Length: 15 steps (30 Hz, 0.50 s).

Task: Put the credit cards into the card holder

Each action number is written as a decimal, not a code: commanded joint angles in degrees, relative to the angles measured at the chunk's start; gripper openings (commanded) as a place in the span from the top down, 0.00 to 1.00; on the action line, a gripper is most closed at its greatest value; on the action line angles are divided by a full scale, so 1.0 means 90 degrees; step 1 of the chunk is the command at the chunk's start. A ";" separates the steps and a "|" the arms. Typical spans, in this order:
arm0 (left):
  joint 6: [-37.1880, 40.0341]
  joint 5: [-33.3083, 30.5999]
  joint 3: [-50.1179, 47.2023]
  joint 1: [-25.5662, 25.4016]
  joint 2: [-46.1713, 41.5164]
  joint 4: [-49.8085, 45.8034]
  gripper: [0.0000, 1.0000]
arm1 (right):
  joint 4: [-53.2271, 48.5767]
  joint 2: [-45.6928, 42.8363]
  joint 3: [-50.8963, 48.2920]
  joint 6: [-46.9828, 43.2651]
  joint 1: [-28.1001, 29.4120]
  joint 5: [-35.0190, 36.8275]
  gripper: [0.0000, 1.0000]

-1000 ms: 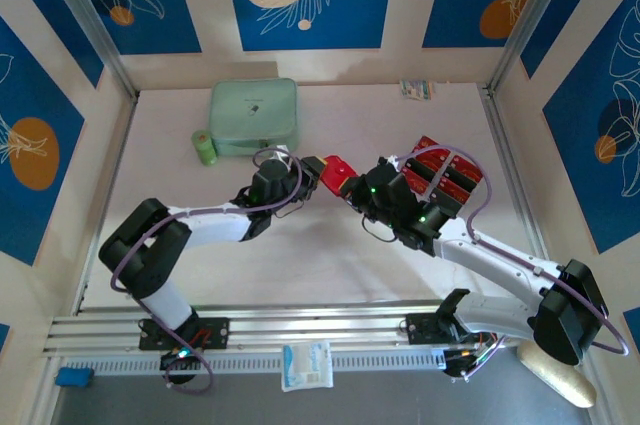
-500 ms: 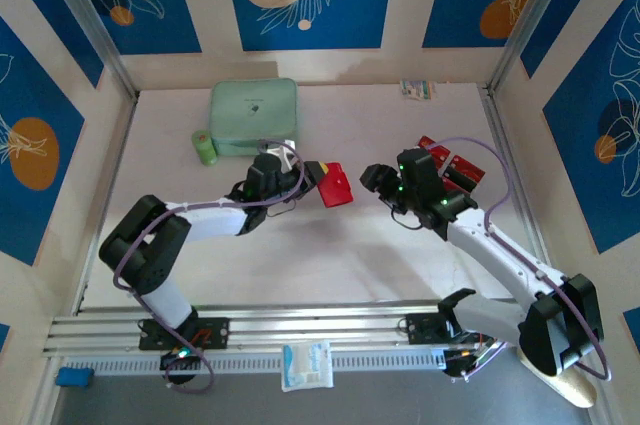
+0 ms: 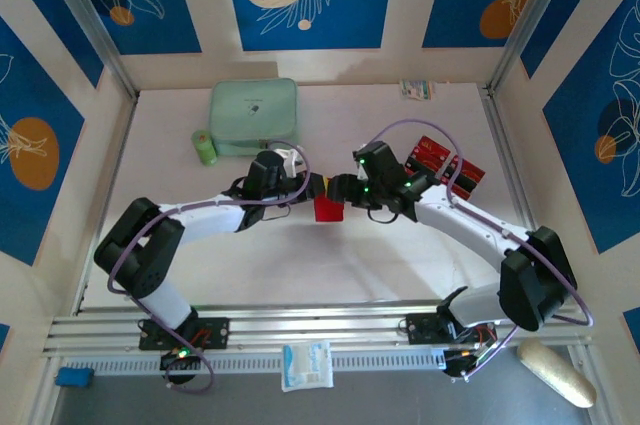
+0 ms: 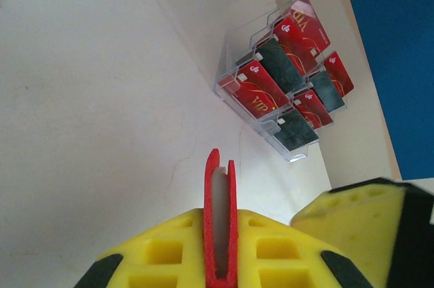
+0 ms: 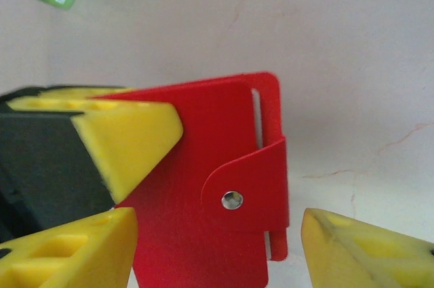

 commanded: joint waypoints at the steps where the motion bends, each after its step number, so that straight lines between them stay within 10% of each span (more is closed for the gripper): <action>1: -0.0461 0.0191 -0.0085 0.0031 -0.0116 0.0561 1.00 | 0.0067 0.0168 0.0183 -0.0070 0.0183 0.0229 0.35; 15: -0.0999 0.0262 -0.0200 0.0028 -0.0373 0.0927 1.00 | 0.0308 0.0351 -0.0231 0.0106 -0.0124 0.1131 0.45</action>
